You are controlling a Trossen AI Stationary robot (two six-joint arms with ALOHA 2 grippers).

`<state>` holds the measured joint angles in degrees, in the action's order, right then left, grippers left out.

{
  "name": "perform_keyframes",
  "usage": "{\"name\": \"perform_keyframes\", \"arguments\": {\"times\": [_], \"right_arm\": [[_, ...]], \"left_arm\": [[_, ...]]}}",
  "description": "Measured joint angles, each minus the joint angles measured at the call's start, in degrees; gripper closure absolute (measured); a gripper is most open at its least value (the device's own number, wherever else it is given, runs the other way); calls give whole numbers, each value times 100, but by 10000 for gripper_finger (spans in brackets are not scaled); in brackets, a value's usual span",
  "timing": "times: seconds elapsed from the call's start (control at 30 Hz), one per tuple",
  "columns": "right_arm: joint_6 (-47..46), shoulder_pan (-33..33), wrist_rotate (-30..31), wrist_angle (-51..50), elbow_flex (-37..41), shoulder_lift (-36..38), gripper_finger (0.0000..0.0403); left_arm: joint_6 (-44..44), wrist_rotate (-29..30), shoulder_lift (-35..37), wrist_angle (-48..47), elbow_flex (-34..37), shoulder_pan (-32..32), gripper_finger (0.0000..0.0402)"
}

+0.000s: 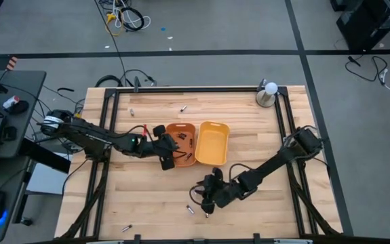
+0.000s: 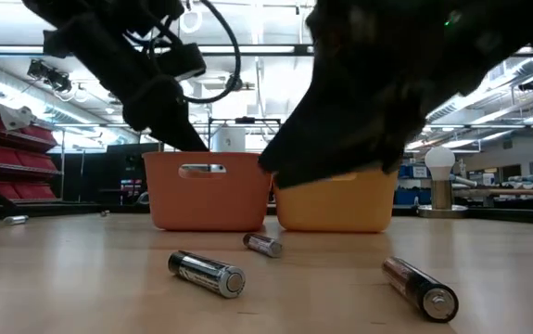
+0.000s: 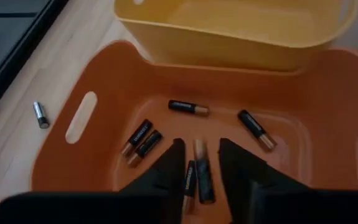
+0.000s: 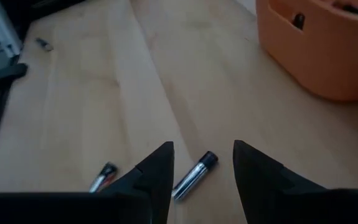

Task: Sort batteries
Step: Put the silver battery into the yellow bin

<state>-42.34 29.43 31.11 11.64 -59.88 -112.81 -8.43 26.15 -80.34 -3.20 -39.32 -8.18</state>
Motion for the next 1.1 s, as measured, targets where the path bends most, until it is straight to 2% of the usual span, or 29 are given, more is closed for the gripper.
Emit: {"name": "perform_keyframes", "arguments": {"times": [0.2, 0.3, 0.43, 0.57, 0.67, 0.8, 0.97, 1.1], "right_arm": [[186, -31, -12, 525, -2, -416, 222], [201, -26, -65, 598, -4, -586, 200], [203, -37, -99, 455, -6, -623, 165], [184, -37, -95, 114, -22, -608, 145], [-16, -43, -87, -315, -49, -582, 153], [-30, -40, -52, -643, -50, -573, 184], [199, -22, -52, -615, -19, -584, 227], [657, 42, -68, -392, 0, -594, 244]], "left_arm": [[-112, 289, 0, 221, 60, 34, 223], [-108, 295, 0, 161, -67, 36, 195], [-146, 295, 2, 167, -208, 32, 187], [-276, 295, 2, 176, -257, 32, 199], [-419, 295, 2, 151, -257, 21, 209], [-566, 245, 2, 176, -257, 4, 214], [-604, 226, 2, 220, -257, -95, 215], [-686, 228, 15, 254, -257, -166, 215]]}}
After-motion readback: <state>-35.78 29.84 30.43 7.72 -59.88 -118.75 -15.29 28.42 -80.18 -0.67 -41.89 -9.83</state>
